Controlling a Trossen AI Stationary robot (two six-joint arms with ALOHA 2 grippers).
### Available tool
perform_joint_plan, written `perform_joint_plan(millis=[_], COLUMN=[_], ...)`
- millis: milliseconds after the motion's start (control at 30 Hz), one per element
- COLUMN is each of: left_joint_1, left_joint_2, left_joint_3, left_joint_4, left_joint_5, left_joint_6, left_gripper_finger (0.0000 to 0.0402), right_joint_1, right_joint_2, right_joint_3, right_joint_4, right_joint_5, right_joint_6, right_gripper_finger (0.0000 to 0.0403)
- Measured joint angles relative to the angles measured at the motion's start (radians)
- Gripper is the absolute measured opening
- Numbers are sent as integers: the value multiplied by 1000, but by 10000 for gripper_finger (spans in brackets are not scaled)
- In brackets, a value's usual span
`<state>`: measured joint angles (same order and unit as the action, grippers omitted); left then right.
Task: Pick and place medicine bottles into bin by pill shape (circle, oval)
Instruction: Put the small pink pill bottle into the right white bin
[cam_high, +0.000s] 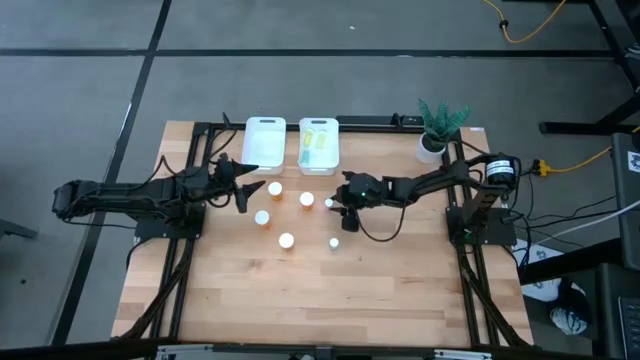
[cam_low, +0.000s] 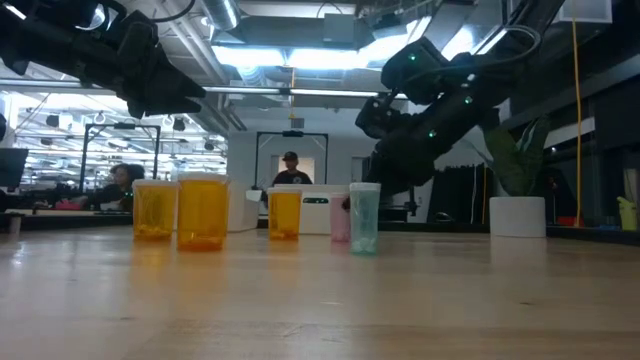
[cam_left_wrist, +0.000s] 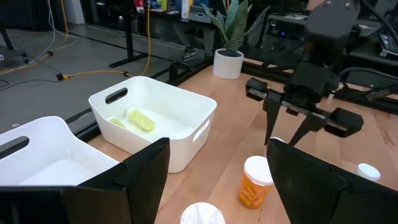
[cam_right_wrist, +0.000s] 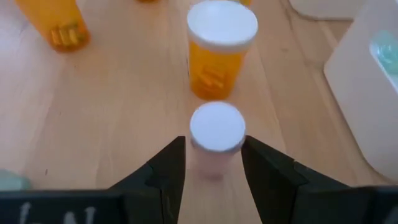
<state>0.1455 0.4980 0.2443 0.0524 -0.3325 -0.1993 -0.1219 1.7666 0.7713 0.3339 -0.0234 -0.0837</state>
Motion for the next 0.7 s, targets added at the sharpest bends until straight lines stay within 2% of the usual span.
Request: perform_joint_plan(millis=[700], left_joint_1=[0], left_joint_2=[0], left_joint_3=[0], left_joint_4=[0], left_joint_5=[0], left_joint_6=[0], left_gripper_finger=[260], right_joint_1=[0], right_joint_2=[1], right_joint_3=[0], right_joint_4=[60], right_joint_5=[3], right_joint_6=[4], right_gripper_finger=[158])
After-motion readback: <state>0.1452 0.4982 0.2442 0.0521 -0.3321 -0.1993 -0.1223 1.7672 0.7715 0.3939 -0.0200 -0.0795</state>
